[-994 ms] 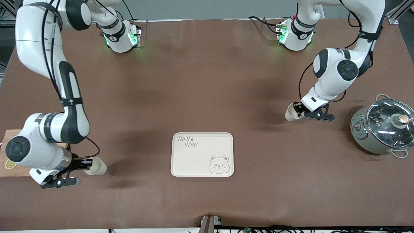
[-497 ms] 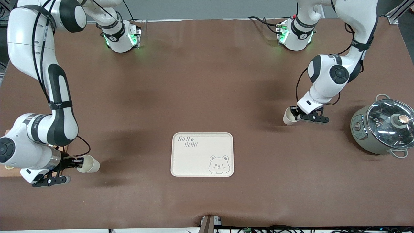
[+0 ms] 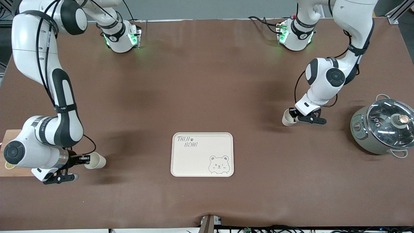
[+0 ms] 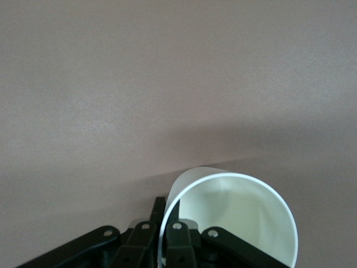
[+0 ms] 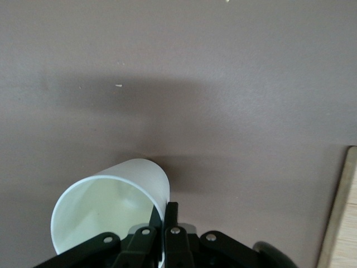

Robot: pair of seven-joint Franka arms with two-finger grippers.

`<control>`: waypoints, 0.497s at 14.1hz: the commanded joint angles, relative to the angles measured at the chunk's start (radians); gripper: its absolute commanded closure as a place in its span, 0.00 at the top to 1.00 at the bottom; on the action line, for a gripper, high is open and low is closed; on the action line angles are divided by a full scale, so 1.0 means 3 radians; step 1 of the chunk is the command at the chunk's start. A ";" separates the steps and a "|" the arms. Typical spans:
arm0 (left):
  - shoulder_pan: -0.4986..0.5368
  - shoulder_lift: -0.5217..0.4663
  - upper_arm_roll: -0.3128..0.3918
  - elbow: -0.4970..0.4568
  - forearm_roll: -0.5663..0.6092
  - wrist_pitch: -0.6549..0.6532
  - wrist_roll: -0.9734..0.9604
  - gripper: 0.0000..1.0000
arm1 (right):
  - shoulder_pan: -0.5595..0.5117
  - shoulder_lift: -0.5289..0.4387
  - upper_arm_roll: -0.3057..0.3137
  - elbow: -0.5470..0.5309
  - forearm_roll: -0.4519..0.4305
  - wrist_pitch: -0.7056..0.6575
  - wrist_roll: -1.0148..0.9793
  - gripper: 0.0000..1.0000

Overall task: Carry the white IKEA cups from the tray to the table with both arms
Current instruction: 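Lower the cups onto the table and open both grippers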

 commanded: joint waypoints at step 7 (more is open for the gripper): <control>0.0003 0.0009 -0.0034 0.0022 -0.0087 0.0037 0.0128 1.00 | -0.0034 0.0048 0.0046 0.0011 0.0170 0.0004 -0.0049 0.56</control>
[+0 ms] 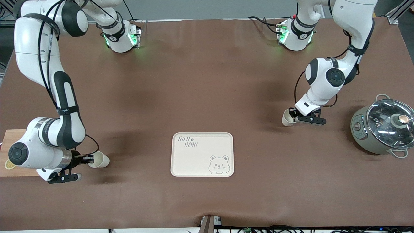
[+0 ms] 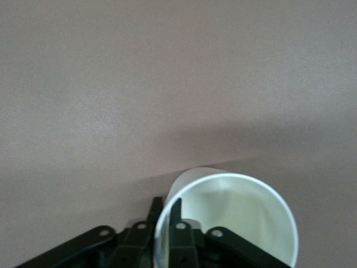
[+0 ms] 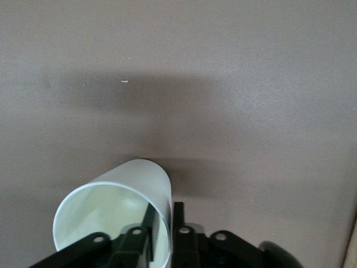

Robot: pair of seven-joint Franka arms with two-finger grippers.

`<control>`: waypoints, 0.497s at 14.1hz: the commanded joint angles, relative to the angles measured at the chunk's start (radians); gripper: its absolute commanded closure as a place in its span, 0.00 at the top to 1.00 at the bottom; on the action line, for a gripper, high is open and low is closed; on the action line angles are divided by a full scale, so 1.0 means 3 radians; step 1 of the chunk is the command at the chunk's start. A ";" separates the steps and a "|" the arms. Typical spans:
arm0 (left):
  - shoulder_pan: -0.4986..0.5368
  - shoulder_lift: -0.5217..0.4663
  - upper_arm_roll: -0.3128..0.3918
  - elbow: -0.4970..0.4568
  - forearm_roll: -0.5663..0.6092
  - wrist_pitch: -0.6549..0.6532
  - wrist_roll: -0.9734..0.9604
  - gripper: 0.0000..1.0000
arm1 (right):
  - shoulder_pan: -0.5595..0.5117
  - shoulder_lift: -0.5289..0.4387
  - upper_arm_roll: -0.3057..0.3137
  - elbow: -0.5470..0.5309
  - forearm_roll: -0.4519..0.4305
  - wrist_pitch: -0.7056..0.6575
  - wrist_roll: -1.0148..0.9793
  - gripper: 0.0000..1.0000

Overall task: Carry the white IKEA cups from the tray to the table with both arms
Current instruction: 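Lower the cups onto the table and open both grippers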

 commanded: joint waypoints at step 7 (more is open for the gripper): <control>0.0139 -0.0406 -0.0022 0.0057 -0.0097 -0.0515 0.0177 1.00 | -0.0003 -0.0152 0.0028 0.0041 0.0023 -0.0003 -0.0054 1.00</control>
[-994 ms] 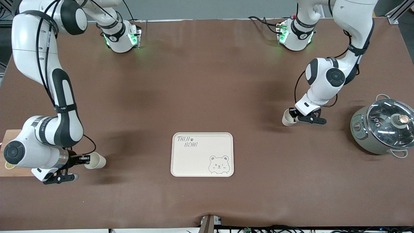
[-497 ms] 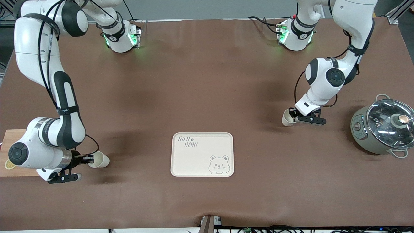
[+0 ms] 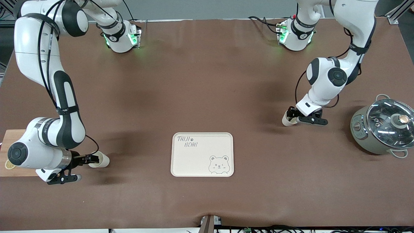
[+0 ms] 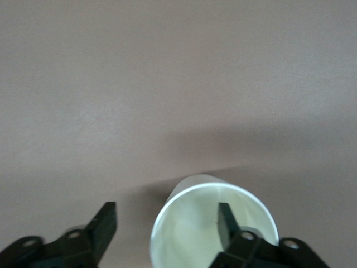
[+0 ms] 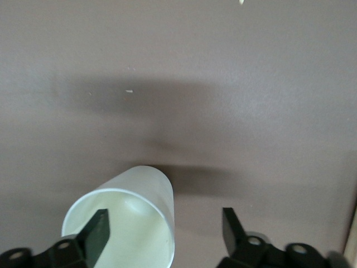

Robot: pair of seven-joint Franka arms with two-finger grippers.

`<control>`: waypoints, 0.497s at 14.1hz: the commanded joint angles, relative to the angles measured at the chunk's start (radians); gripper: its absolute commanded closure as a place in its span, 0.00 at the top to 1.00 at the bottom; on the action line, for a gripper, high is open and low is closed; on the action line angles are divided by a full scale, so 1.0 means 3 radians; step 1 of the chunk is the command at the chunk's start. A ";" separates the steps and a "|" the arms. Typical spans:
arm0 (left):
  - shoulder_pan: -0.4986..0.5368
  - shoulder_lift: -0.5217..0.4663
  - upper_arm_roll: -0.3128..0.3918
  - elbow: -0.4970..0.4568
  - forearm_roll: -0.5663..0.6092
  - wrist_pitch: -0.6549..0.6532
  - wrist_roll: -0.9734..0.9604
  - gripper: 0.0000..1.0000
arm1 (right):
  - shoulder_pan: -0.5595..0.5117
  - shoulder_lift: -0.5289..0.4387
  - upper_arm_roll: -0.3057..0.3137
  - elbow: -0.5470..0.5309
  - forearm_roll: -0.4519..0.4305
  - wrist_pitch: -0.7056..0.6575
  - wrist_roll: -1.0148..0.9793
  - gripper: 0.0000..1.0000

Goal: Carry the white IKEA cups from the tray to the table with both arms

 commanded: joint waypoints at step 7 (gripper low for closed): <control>0.0212 -0.0306 -0.0011 0.0945 -0.0102 -0.1564 0.0124 1.00 | -0.0062 -0.0659 0.0002 -0.0056 -0.0003 -0.0346 -0.0021 1.00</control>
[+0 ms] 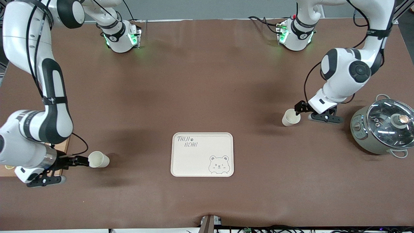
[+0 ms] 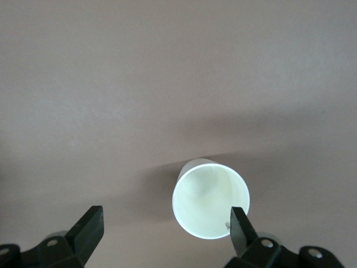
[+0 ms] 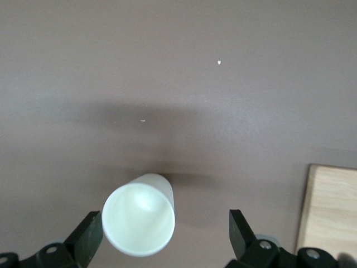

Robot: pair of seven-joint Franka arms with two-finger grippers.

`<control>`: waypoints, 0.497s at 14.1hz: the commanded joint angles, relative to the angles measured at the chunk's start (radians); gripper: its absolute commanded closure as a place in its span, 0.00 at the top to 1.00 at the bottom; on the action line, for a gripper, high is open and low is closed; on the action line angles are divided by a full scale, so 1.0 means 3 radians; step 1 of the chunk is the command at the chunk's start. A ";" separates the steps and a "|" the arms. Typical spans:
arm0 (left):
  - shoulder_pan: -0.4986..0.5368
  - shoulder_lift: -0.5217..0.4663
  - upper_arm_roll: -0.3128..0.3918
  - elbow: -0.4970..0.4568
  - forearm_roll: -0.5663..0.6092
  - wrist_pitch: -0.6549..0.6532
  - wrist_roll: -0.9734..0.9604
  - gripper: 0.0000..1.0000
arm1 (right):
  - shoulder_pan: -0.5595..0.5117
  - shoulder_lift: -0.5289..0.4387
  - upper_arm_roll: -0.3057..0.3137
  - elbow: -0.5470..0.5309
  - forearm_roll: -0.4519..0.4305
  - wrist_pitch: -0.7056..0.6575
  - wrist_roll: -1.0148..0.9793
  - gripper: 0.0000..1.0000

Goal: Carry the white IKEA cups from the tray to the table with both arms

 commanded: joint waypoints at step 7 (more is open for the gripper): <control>0.0054 0.0170 -0.0026 0.1811 -0.0051 -0.1738 -0.0251 1.00 | -0.0039 -0.1012 -0.0086 -0.0286 -0.0001 -0.0715 0.0251 1.00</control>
